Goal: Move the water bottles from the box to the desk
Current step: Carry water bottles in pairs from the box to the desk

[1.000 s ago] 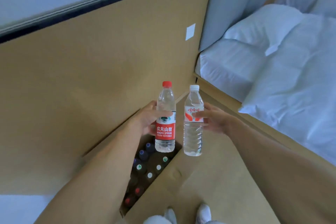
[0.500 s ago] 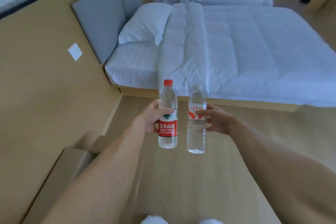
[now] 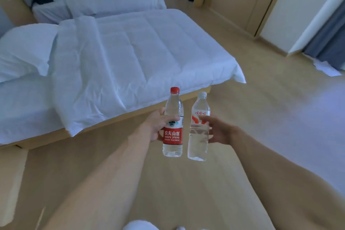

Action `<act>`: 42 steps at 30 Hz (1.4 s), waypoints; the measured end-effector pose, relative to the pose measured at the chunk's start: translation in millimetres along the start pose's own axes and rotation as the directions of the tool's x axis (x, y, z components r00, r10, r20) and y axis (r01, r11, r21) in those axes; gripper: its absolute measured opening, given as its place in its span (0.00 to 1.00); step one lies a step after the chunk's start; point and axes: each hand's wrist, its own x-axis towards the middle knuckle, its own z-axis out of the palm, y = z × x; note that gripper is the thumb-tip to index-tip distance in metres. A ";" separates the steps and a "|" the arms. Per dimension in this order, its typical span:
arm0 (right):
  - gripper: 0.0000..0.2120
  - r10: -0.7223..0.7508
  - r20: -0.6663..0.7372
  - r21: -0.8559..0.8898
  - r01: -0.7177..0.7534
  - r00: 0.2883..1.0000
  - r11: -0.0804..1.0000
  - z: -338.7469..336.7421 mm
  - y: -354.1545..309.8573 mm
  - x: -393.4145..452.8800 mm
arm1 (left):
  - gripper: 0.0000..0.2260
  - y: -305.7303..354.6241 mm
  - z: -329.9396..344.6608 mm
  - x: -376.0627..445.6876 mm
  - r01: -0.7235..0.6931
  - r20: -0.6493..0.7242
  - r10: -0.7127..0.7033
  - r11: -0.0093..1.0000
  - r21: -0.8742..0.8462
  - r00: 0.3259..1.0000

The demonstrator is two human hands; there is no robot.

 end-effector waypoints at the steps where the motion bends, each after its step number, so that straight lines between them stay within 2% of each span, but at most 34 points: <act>1: 0.15 -0.006 -0.031 0.038 0.007 1.000 0.999 -17.3 1.7 -2.6 | 0.25 5.1 16.9 11.0 0.008 0.035 -0.009 1.000 0.019 0.999; 3: 0.15 -0.010 -0.088 0.093 0.018 0.996 0.995 -48.4 4.2 -8.1 | 0.23 16.2 50.6 31.0 0.026 0.106 -0.033 0.998 0.066 0.994; 7: 0.25 0.021 -0.177 0.195 0.014 0.984 0.981 -101.2 4.9 -17.9 | 0.21 41.4 112.5 70.2 0.038 0.237 -0.078 0.985 0.169 0.968; 12: 0.20 -0.006 -0.254 0.283 0.081 0.967 0.956 -164.2 -6.4 -15.3 | 0.20 76.5 175.1 129.9 0.027 0.361 -0.127 0.963 0.270 0.924; 17: 0.23 -0.082 -0.334 0.265 0.177 0.939 0.948 -222.6 -46.8 6.6 | 0.21 119.0 222.1 204.7 -0.022 0.451 -0.134 0.946 0.325 0.882; 20: 0.28 -0.097 -0.405 0.259 0.216 0.909 0.941 -251.1 -75.8 21.2 | 0.22 147.9 243.8 245.1 -0.048 0.477 -0.137 0.933 0.357 0.868; 27: 0.31 -0.103 -0.528 0.304 0.301 0.843 0.904 -317.8 -129.4 56.1 | 0.26 212.0 296.9 327.6 -0.094 0.509 -0.107 0.931 0.354 0.854; 33: 0.34 -0.096 -0.566 0.316 0.323 0.819 0.892 -379.3 -164.6 89.4 | 0.19 248.3 344.0 390.9 -0.127 0.523 -0.090 0.922 0.366 0.848; 35: 0.35 -0.102 -0.571 0.304 0.325 0.815 0.896 -405.4 -176.9 101.8 | 0.20 258.2 361.4 413.9 -0.131 0.504 -0.075 0.923 0.361 0.860; 38: 0.34 -0.113 -0.569 0.303 0.336 0.814 0.892 -451.6 -196.3 123.7 | 0.23 273.7 391.4 451.6 -0.140 0.476 -0.048 0.926 0.351 0.878; 42: 0.28 -0.133 -0.545 0.300 0.341 0.828 0.891 -525.1 -226.7 150.6 | 0.22 298.8 441.6 504.0 -0.158 0.452 -0.011 0.929 0.334 0.892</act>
